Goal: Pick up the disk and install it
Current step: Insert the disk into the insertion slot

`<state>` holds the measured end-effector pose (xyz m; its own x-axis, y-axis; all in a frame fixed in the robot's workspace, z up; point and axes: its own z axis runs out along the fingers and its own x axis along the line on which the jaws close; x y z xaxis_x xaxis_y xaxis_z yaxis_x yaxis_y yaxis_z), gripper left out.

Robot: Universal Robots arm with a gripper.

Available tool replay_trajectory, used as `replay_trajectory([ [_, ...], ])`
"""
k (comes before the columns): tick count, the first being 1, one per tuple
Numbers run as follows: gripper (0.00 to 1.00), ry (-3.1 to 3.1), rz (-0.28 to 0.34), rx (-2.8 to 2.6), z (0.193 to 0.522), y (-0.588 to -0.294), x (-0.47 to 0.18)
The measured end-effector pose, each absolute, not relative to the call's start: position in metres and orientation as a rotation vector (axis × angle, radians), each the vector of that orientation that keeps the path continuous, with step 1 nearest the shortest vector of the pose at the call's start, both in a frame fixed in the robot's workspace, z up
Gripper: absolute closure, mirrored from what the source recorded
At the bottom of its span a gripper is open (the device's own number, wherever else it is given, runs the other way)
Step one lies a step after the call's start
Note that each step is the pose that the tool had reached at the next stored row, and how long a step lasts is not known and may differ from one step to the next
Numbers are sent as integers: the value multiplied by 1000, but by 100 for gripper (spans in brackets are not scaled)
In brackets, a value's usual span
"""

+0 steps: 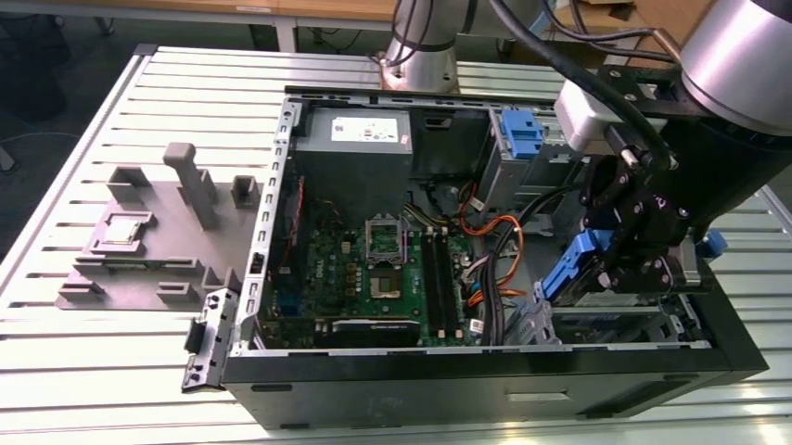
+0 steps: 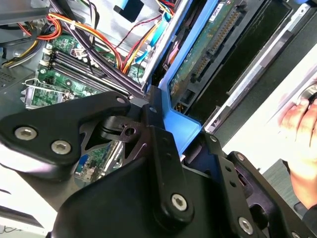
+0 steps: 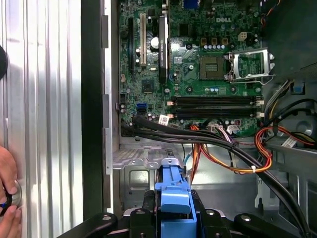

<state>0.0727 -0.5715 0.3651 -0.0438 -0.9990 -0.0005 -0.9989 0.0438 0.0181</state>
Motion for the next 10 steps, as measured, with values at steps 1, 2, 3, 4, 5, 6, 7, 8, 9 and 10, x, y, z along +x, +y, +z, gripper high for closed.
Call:
replay_trajectory([
  [1,63,-2261,-21,2164,365,-572,73],
  [2,63,-2261,-21,2164,364,-572,73],
  [3,63,-2261,-21,2164,364,-572,73],
  [4,63,-2261,-21,2164,363,-572,73],
  [5,63,-2261,-21,2164,363,-572,73],
  [6,63,-2261,-21,2164,362,-572,73],
  [7,63,-2261,-21,2164,362,-572,73],
  [8,63,-2261,-21,2164,361,-572,73],
  [9,63,-2261,-21,2164,361,-572,73],
  [10,63,-2261,-21,2164,360,-572,73],
])
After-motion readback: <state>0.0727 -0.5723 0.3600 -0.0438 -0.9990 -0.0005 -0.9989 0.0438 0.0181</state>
